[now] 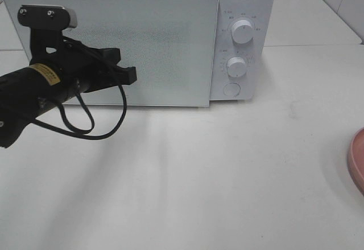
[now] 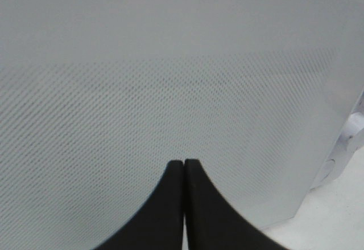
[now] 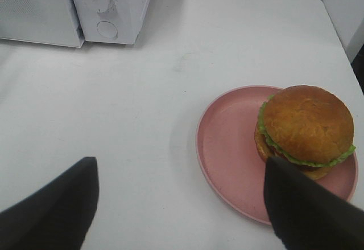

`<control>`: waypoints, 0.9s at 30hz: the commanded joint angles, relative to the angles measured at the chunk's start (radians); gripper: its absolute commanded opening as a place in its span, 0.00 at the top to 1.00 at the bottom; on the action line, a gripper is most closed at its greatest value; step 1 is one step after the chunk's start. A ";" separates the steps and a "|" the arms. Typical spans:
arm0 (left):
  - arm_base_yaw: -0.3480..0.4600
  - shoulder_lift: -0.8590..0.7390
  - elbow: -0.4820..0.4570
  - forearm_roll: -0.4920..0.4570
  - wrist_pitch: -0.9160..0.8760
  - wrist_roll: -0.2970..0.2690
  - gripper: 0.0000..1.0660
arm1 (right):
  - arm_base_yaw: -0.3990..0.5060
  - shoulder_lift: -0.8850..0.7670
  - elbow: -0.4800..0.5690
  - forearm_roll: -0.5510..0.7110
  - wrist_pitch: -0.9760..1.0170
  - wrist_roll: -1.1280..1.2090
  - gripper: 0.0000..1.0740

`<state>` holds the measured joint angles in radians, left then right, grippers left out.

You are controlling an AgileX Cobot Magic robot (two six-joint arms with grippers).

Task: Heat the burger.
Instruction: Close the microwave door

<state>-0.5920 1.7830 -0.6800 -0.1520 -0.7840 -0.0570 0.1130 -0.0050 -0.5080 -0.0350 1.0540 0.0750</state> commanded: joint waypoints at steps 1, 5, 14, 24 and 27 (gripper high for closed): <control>-0.030 0.027 -0.061 -0.046 0.016 0.019 1.00 | -0.006 -0.025 -0.001 -0.002 -0.012 -0.005 0.29; -0.045 0.051 -0.112 -0.076 0.047 0.024 1.00 | -0.006 -0.025 -0.001 -0.002 -0.012 -0.005 0.29; -0.095 0.142 -0.259 -0.168 0.102 0.093 1.00 | -0.006 -0.025 -0.001 -0.002 -0.012 -0.005 0.29; -0.107 0.210 -0.393 -0.243 0.143 0.166 1.00 | -0.006 -0.025 -0.001 -0.002 -0.012 -0.005 0.29; -0.107 0.224 -0.428 -0.258 0.146 0.174 1.00 | -0.006 -0.025 -0.001 -0.002 -0.012 -0.006 0.29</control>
<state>-0.7150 2.0010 -1.0680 -0.3490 -0.5720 0.1100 0.1130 -0.0050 -0.5080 -0.0350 1.0540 0.0750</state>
